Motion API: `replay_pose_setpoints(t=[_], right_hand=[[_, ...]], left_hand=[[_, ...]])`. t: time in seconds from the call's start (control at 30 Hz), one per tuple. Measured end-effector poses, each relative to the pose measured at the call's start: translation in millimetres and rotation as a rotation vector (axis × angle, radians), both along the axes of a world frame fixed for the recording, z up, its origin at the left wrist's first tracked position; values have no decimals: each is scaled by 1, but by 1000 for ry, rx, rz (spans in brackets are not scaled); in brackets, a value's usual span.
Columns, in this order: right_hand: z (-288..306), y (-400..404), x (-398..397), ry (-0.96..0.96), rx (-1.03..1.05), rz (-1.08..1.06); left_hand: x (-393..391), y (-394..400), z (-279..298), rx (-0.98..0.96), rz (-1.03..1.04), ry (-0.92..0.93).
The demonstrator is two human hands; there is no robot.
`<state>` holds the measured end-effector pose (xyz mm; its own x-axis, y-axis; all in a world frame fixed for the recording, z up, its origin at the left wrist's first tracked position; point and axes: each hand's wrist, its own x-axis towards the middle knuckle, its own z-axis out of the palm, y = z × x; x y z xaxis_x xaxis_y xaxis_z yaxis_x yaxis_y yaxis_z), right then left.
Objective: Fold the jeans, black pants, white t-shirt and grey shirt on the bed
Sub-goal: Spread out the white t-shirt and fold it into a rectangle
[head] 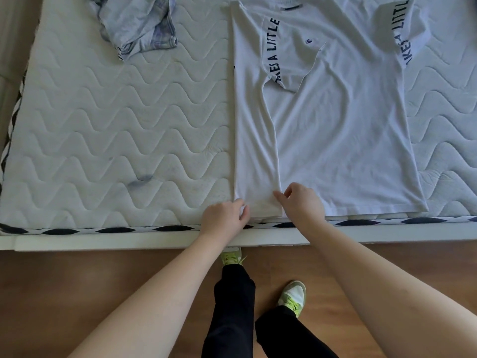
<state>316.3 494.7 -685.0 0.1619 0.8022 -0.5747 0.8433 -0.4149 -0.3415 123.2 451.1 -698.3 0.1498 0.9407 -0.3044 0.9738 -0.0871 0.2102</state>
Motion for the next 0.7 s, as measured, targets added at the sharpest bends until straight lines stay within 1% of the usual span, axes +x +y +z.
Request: replay_pose_setpoints(t=[0.2,0.3,0.4,0.53,0.6,0.67,0.7], right_hand=[[8,47,-6,162,59,-121],[9,75,-9,237,51,-184],[14,99,-12,268,69,-214],[22,126,-16,307,80,-242],[24,140,-20,312,85,-244],[23,155,-23,310,93,-239],[21,163,-26,309,106,-237]], left_hand=[[-12,61,7,4,206,-175],[-21,97,7,3,229,-219],[-30,134,6,-26,266,-267],[-43,181,9,-107,360,-395],[-44,205,8,-116,404,-445],[-39,229,6,-98,390,-446],[-35,241,4,-68,351,-413]])
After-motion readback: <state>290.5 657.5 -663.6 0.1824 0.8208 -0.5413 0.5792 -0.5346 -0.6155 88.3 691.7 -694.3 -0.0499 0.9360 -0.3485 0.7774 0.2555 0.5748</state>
